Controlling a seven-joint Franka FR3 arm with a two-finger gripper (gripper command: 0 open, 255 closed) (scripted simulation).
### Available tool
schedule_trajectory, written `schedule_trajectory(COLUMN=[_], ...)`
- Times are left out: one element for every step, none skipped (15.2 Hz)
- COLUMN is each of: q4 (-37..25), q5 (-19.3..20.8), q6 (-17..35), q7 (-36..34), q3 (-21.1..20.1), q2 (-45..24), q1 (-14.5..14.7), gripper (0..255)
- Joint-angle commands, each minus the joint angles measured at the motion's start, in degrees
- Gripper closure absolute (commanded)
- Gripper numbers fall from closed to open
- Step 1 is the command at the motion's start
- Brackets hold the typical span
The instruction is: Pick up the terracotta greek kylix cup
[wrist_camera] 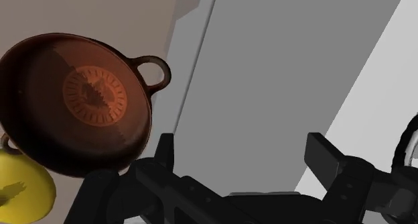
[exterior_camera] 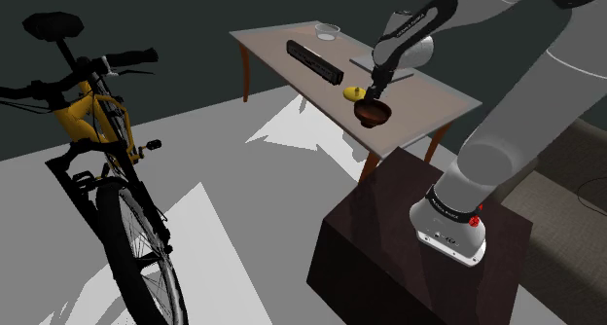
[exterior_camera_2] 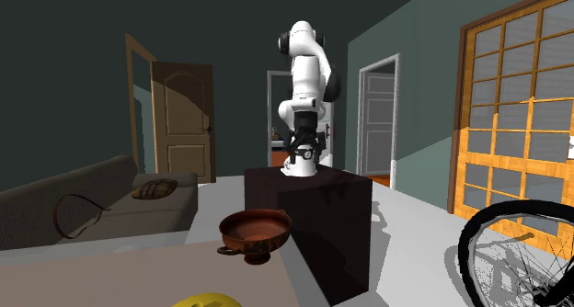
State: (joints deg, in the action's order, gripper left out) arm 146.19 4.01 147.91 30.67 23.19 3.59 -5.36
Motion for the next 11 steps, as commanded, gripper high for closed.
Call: schedule_trajectory(q4=[-1.85,-2.96,-4.16,-5.45,-6.82,-8.28,-9.81,-11.41,-13.07,-14.42,-14.57], q5=[-3.99,-6.25,-8.59,-10.92,-13.19,-15.28,-17.16,-18.81,-20.22,-21.14,-21.60], q6=[3.67,4.96,6.13,7.18,8.12,8.95,9.70,10.37,10.97,11.40,12.00], q7=[4.25,6.47,8.75,11.00,13.19,15.24,17.13,18.84,20.36,21.41,21.76], q3=[0.95,0.99,0.73,0.22,-0.44,-1.29,-2.25,-3.26,-4.31,-5.16,-5.70], q2=[-5.58,-8.11,-10.64,-13.13,-15.59,-17.99,-20.34,-22.65,-24.91,-26.65,-27.39], q1=[-0.10,-0.46,-1.09,-1.93,-2.94,-4.13,-5.46,-6.85,-8.30,-9.48,-9.93], gripper=[0,0,0,0,0,0,0,0,0,0,0])
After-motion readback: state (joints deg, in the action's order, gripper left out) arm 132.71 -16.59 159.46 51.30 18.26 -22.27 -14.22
